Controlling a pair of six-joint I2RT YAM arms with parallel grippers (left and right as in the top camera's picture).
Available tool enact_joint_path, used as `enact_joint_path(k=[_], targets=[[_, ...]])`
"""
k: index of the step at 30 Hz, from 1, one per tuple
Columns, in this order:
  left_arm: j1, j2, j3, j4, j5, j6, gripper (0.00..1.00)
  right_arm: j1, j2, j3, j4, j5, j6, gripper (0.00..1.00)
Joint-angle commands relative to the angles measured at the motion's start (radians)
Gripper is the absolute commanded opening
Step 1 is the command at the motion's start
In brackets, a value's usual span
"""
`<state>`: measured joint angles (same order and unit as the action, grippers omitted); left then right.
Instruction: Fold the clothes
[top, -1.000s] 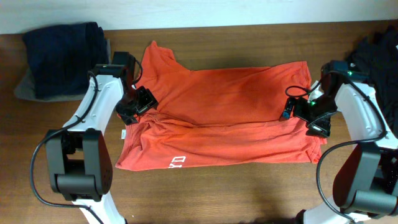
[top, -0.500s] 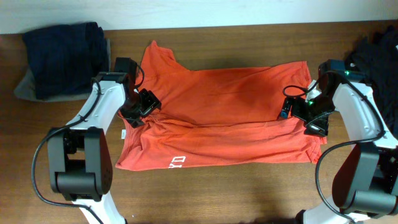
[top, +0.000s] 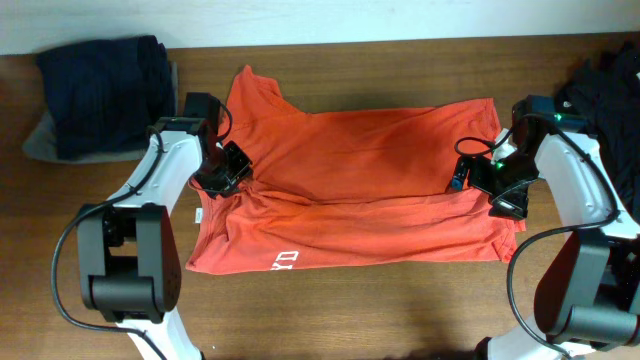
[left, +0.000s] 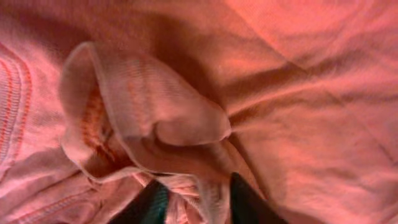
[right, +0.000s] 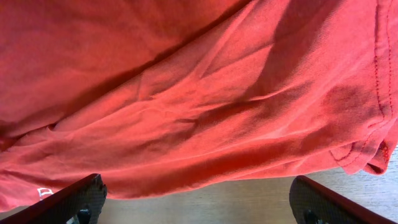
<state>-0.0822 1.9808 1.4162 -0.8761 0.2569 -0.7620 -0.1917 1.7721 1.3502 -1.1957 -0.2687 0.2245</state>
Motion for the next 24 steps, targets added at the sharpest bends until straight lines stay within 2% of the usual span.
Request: enact_joint_path(k=[1, 3, 5, 6, 24], targets=[[0.003, 0.042, -0.011, 0.004, 0.01, -0.001, 0.24, 0.009, 0.001, 0.012, 0.001, -0.012, -0.008, 0.99], [0.003, 0.058, -0.011, 0.004, 0.009, -0.001, 0.19, 0.009, 0.001, 0.012, 0.0, -0.011, -0.008, 0.99], [0.003, 0.073, -0.011, 0.006, 0.009, -0.001, 0.03, 0.009, 0.001, 0.012, 0.0, -0.011, -0.008, 0.99], [0.003, 0.078, -0.011, 0.009, 0.009, 0.0, 0.01, 0.01, 0.001, 0.012, 0.0, -0.008, -0.008, 0.99], [0.003, 0.068, 0.08, 0.005, 0.005, 0.031, 0.01, 0.009, 0.001, 0.012, 0.003, -0.008, -0.037, 0.99]])
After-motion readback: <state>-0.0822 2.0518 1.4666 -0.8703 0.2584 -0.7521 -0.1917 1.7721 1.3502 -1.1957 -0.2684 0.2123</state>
